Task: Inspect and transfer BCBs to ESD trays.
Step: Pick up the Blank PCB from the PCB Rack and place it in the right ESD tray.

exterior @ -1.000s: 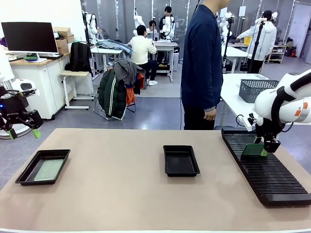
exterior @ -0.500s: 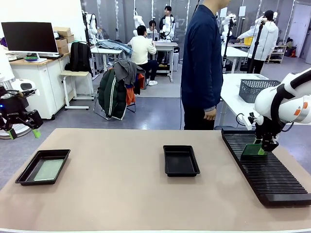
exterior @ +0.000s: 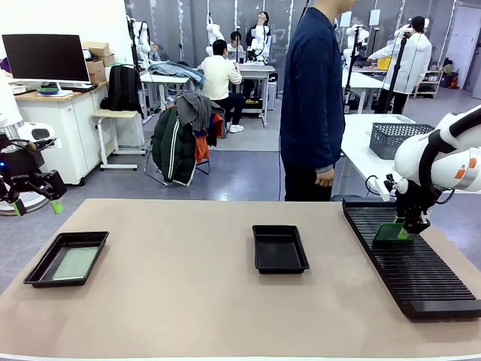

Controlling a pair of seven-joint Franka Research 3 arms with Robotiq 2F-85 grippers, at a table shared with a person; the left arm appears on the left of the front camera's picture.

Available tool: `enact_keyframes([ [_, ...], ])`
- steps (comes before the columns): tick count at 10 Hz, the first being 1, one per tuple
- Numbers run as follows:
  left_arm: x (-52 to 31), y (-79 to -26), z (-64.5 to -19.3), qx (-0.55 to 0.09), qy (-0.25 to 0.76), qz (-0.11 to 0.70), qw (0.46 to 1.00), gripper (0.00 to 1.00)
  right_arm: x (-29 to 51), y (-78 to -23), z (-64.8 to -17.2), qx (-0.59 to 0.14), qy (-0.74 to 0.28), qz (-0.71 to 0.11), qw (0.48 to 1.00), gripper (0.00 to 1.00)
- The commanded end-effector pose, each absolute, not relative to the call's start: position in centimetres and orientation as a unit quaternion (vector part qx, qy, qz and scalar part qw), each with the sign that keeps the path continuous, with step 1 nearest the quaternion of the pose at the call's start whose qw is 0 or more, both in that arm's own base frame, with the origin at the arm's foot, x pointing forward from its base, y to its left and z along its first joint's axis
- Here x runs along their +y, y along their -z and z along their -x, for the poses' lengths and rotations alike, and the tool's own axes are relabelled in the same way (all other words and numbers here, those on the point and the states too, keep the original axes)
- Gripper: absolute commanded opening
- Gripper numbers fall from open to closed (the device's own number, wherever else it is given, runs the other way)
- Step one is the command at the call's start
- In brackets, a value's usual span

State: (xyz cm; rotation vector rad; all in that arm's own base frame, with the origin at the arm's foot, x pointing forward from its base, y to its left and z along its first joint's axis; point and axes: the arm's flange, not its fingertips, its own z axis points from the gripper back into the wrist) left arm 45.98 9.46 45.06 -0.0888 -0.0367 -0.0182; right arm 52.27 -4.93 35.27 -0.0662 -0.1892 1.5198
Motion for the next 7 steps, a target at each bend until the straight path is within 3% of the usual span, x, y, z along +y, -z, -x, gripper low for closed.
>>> enact_keyframes([
  [1,9.49,-45.02,-45.91,-0.022,0.007,0.044,0.999,0.93,-5.56,-35.08,-52.40,-0.091,-0.694,0.021,0.714,0.40],
  [2,9.49,-45.02,-45.91,-0.022,0.007,0.044,0.999,0.93,-5.52,-35.02,-52.32,-0.089,-0.695,0.020,0.713,0.27],
  [3,9.49,-45.02,-45.91,-0.022,0.007,0.044,0.999,0.93,-5.52,-34.98,-52.24,-0.088,-0.695,0.020,0.713,0.32],
  [4,9.49,-45.02,-45.91,-0.022,0.007,0.044,0.999,0.93,-5.56,-34.98,-52.16,-0.089,-0.695,0.020,0.714,0.19],
  [5,9.49,-45.02,-45.91,-0.022,0.007,0.044,0.999,0.93,-5.59,-35.01,-52.09,-0.090,-0.695,0.021,0.713,0.25],
  [6,9.49,-45.02,-45.91,-0.022,0.007,0.044,0.999,0.93,-5.57,-35.04,-52.03,-0.091,-0.695,0.023,0.712,0.12],
  [7,9.49,-45.02,-45.91,-0.022,0.007,0.044,0.999,0.93,-5.60,-35.02,-52.03,-0.090,-0.695,0.022,0.713,0.17],
])
